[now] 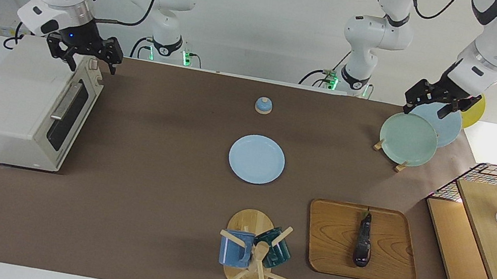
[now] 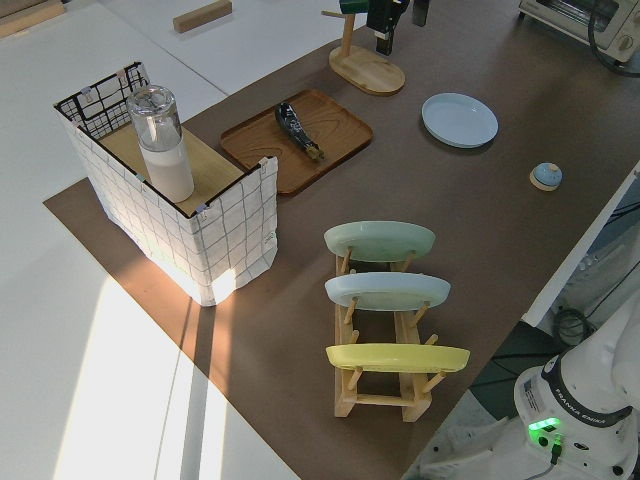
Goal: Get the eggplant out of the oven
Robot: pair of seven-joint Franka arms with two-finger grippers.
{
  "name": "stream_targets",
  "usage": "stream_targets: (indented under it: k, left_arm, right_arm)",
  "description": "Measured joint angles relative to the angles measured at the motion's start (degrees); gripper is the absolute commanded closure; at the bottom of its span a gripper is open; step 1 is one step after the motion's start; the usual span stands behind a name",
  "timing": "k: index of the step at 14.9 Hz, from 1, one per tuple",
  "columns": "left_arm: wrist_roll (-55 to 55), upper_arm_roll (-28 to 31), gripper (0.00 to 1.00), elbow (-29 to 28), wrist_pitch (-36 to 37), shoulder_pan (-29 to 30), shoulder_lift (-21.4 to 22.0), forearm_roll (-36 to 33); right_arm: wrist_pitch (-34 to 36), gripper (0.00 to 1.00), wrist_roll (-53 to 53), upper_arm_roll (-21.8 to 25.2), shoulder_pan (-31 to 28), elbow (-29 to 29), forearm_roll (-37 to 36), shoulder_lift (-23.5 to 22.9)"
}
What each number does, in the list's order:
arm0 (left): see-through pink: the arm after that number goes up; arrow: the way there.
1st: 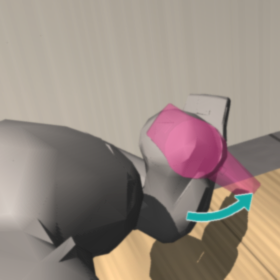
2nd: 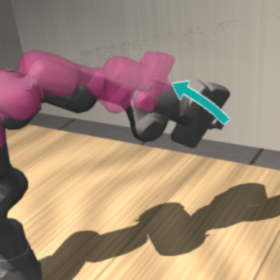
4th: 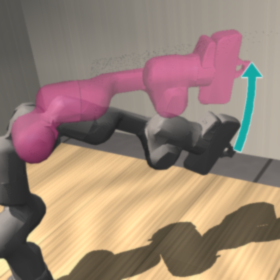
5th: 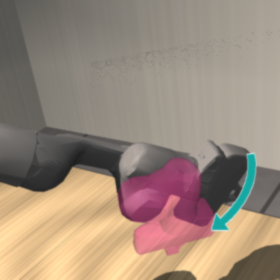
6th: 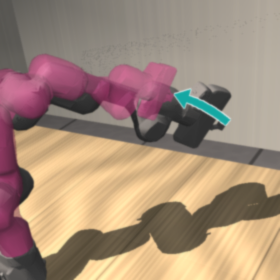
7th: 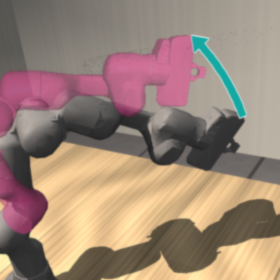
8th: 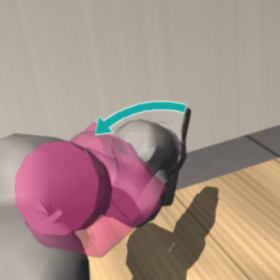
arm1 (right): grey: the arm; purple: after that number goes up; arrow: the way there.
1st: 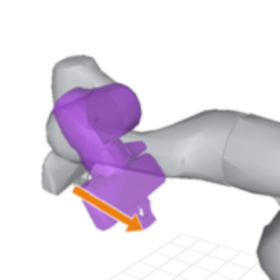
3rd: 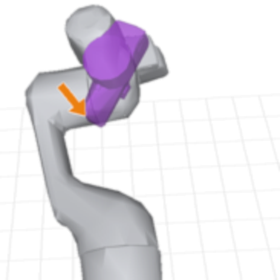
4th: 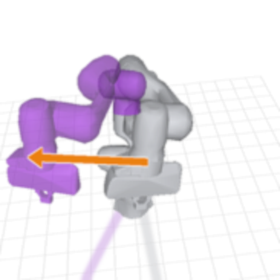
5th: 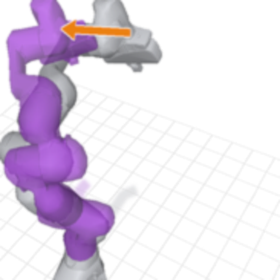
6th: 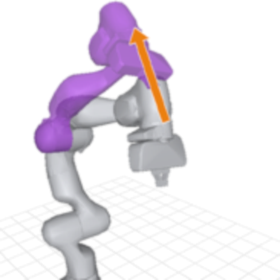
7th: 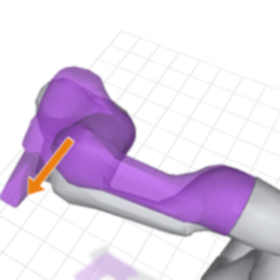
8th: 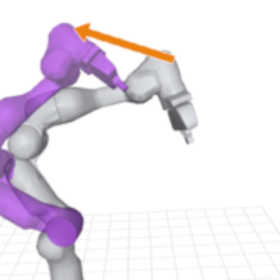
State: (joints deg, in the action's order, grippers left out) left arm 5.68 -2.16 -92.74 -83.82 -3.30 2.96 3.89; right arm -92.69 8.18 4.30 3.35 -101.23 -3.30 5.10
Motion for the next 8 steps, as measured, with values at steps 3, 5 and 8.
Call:
stream_targets:
  k: [3,5,8]
  left_arm:
    - [0.03,-0.48,0.00,-3.55,-2.30,1.38,1.08,-0.03]
    - [0.02,-0.71,0.00,-3.76,-2.65,1.78,1.16,-0.03]
    - [0.02,-1.10,0.00,-3.76,-2.90,1.78,1.16,-0.03]
  right_arm:
    - [0.00,0.00,0.00,0.00,0.00,-0.13,0.00,0.00]
    - [0.00,0.00,-0.01,0.00,0.00,-0.13,0.00,0.00]
    - [0.00,0.00,-0.02,0.05,-0.01,-0.12,0.00,0.00]
